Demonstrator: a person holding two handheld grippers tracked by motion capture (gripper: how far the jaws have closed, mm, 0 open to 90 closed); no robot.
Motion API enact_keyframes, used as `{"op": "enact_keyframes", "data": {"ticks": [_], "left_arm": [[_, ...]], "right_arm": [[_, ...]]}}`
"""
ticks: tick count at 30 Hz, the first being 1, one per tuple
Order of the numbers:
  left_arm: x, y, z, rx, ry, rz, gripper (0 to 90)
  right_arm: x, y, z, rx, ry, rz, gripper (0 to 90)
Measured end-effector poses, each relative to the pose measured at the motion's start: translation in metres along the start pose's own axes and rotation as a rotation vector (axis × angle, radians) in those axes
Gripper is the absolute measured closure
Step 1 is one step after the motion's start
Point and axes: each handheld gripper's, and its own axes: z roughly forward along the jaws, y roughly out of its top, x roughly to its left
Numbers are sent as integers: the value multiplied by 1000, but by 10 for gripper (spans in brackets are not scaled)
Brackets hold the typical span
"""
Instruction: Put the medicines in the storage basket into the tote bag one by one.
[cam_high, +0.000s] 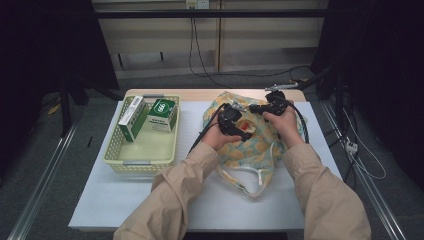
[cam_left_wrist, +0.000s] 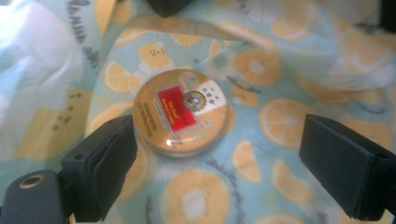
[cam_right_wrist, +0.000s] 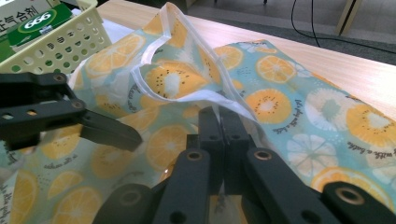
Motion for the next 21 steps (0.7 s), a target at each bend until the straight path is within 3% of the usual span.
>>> {"op": "enact_keyframes", "data": {"ticks": [5,8,11,21], "left_arm": [[-3,-3,-20,-9,-21,-8,109],[-5,-3,-34,0,-17,-7,108],[-5,-4,-48,-21,-15,-8,105],[9,-14,-100,-50,25,-46,104]], "right_arm": [[6,-6,-4,-1,-1,-1,898],[9,-11,-6,-2,-3,1,898],[12,-13,-6,0,3,1,898],[23,-13,-6,13,-3,-26,899]]}}
